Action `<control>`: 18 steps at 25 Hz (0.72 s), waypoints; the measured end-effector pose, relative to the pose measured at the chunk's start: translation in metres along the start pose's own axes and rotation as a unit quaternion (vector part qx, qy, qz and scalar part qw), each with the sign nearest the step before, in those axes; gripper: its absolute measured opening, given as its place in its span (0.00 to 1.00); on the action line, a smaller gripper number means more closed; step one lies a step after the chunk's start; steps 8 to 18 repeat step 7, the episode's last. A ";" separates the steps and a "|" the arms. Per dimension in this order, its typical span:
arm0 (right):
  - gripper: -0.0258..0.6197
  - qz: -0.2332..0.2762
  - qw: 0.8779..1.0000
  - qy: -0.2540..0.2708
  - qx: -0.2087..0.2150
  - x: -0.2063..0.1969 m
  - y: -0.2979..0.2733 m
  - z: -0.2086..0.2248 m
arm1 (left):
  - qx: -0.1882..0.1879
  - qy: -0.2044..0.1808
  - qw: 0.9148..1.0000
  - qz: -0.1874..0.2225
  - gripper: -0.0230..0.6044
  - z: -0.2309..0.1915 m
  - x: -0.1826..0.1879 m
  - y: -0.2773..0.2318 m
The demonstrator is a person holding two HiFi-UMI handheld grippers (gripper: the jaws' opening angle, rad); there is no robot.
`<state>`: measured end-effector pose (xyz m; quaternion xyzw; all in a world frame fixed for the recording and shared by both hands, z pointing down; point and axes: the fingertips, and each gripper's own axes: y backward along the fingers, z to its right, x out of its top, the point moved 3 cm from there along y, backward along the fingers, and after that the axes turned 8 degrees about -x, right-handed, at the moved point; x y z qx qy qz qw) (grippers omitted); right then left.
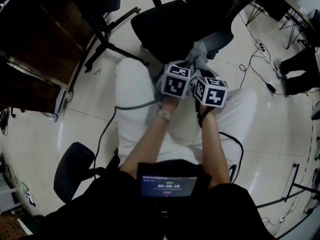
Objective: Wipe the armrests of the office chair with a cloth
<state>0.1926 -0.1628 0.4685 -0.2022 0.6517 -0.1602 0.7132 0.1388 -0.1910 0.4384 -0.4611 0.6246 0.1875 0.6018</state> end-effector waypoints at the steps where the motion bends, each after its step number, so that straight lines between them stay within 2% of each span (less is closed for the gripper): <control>1: 0.09 -0.001 1.000 0.000 0.001 0.000 0.000 0.000 | 0.000 0.000 1.000 0.000 0.14 0.000 0.000 0.000; 18: 0.09 -0.001 1.000 0.000 0.000 0.001 0.000 0.000 | -0.004 0.000 1.000 -0.001 0.14 0.001 0.001 -0.001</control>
